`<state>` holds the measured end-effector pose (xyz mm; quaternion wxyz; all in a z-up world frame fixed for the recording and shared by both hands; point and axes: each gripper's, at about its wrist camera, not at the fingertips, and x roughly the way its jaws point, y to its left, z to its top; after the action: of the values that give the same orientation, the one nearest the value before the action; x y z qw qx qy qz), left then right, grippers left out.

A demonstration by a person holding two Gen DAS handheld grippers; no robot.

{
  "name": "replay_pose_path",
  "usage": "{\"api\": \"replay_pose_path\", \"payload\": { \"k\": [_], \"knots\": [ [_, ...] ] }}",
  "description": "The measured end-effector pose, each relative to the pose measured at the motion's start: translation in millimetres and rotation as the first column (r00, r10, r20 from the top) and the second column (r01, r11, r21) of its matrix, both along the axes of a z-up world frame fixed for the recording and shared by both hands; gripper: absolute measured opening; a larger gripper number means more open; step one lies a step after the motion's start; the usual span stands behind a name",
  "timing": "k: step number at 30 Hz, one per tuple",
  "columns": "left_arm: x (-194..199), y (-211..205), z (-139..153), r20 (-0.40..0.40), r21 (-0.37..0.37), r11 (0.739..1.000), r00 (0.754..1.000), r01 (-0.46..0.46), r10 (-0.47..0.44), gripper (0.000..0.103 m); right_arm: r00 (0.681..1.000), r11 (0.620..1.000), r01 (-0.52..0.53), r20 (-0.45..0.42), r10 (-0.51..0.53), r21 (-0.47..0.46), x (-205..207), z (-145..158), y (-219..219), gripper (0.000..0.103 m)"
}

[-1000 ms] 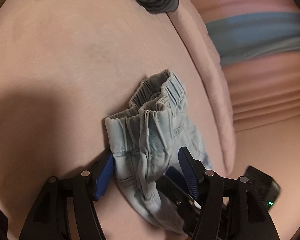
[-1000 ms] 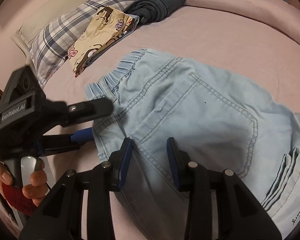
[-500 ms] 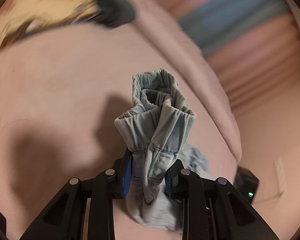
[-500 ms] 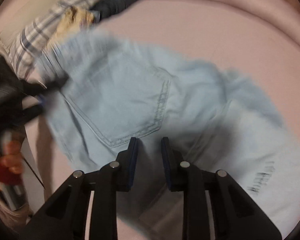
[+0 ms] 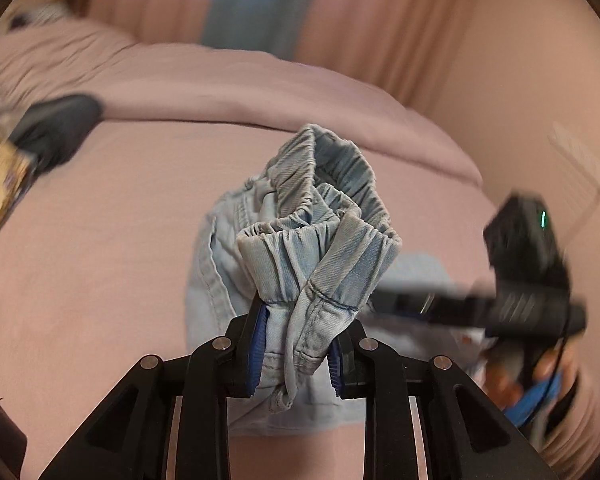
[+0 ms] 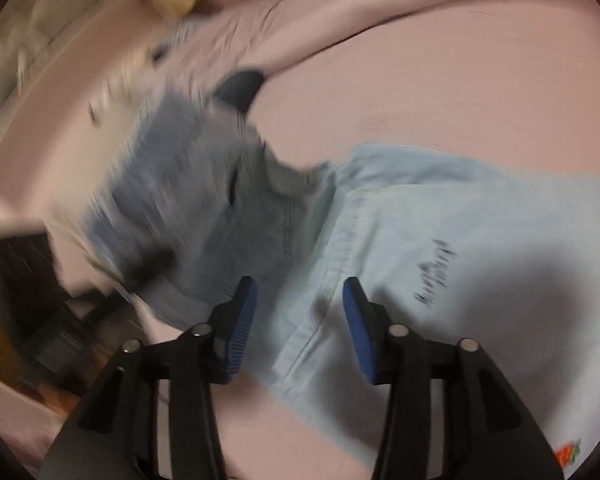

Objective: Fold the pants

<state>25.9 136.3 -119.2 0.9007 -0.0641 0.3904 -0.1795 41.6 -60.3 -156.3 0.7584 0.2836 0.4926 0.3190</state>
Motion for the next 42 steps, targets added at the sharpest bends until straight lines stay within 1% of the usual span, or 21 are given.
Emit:
{"api": "replay_pose_path", "payload": {
  "k": [2, 3, 5, 7, 11, 12, 13, 14, 15, 16, 18, 21, 23, 27, 29, 32, 35, 38, 40, 41, 42],
  "knots": [
    [-1, -18, -1, 0.002, 0.044, 0.998, 0.999, 0.05, -0.05, 0.024, 0.998, 0.992, 0.066, -0.023, -0.064, 0.107, -3, 0, -29, 0.056],
    [-4, -32, -3, 0.007, 0.081, 0.992, 0.995, 0.094, -0.095, 0.024, 0.995, 0.984, 0.099, -0.025, -0.097, 0.148, -6, 1, -43, 0.06],
    [-8, -50, -6, 0.004, 0.122, 0.98, 0.987, 0.16, -0.162, 0.024, 0.991, 0.963, 0.137, -0.022, -0.135, 0.234, -13, 4, -64, 0.066],
    [-10, -67, -10, -0.006, 0.149, 0.966, 0.977, 0.21, -0.212, 0.024, 0.988, 0.947, 0.153, -0.042, -0.147, 0.281, -17, 5, -75, 0.074],
    [-14, -92, -20, -0.026, 0.215, 0.933, 0.957, 0.287, -0.289, 0.024, 0.989, 0.969, 0.143, -0.072, -0.131, 0.2, -17, 11, -64, 0.072],
    [-15, -96, -21, -0.028, 0.236, 0.927, 0.955, 0.292, -0.294, 0.024, 0.989, 0.979, 0.14, -0.065, -0.131, 0.151, -17, 14, -62, 0.062],
    [-14, -97, -21, -0.032, 0.237, 0.924, 0.953, 0.3, -0.301, 0.024, 0.989, 0.985, 0.142, -0.054, -0.137, 0.1, -16, 15, -59, 0.045],
    [-12, -99, -19, -0.028, 0.235, 0.923, 0.951, 0.306, -0.308, 0.024, 0.99, 0.987, 0.14, -0.044, -0.137, 0.077, -15, 17, -60, 0.04],
    [-10, -103, -16, -0.024, 0.241, 0.92, 0.949, 0.31, -0.313, 0.024, 0.99, 0.988, 0.141, -0.042, -0.138, 0.07, -14, 20, -62, 0.026],
    [-10, -104, -12, -0.019, 0.246, 0.916, 0.947, 0.316, -0.321, 0.024, 0.99, 0.989, 0.143, -0.026, -0.142, 0.031, -14, 23, -64, 0.021],
    [-8, -116, -4, 0.01, 0.261, 0.908, 0.94, 0.326, -0.341, 0.024, 0.989, 0.989, 0.145, -0.006, -0.144, 0.023, -11, 32, -74, 0.019],
    [-9, -130, 3, 0.04, 0.269, 0.899, 0.928, 0.346, -0.37, 0.024, 0.986, 0.987, 0.16, 0.035, -0.16, 0.027, -10, 44, -90, 0.018],
    [-6, -142, 0, 0.031, 0.268, 0.89, 0.92, 0.369, -0.39, 0.024, 0.983, 0.984, 0.174, 0.049, -0.175, 0.021, -11, 49, -104, 0.018],
    [2, -160, -15, -0.014, 0.265, 0.875, 0.909, 0.404, -0.416, 0.024, 0.975, 0.976, 0.219, 0.021, -0.219, 0.007, -9, 32, -124, 0.019],
    [5, -169, -19, -0.017, 0.28, 0.865, 0.903, 0.417, -0.43, 0.025, 0.97, 0.97, 0.243, 0.003, -0.243, 0.013, -13, 25, -131, 0.019],
    [10, -181, -31, -0.048, 0.312, 0.844, 0.894, 0.437, -0.445, 0.027, 0.962, 0.962, 0.271, -0.014, -0.271, 0.034, -20, 16, -143, 0.019],
    [27, -197, -46, -0.093, 0.348, 0.817, 0.884, 0.459, -0.458, 0.032, 0.957, 0.958, 0.286, -0.06, -0.284, 0.024, -18, -3, -148, 0.021],
    [16, -204, -42, -0.072, 0.38, 0.798, 0.875, 0.468, -0.479, 0.033, 0.938, 0.946, 0.324, -0.126, -0.323, -0.01, -18, -21, -154, 0.031],
    [10, -195, -32, -0.075, 0.367, 0.795, 0.868, 0.482, -0.492, 0.034, 0.928, 0.939, 0.344, -0.15, -0.341, -0.003, -22, -22, -162, 0.037],
    [4, -187, -25, -0.071, 0.338, 0.802, 0.863, 0.492, -0.5, 0.034, 0.926, 0.936, 0.351, -0.144, -0.35, -0.013, -25, -18, -165, 0.039],
    [0, -172, -11, -0.066, 0.265, 0.821, 0.859, 0.505, -0.507, 0.034, 0.923, 0.931, 0.362, -0.128, -0.364, -0.043, -27, -12, -168, 0.049]
  ]
}}
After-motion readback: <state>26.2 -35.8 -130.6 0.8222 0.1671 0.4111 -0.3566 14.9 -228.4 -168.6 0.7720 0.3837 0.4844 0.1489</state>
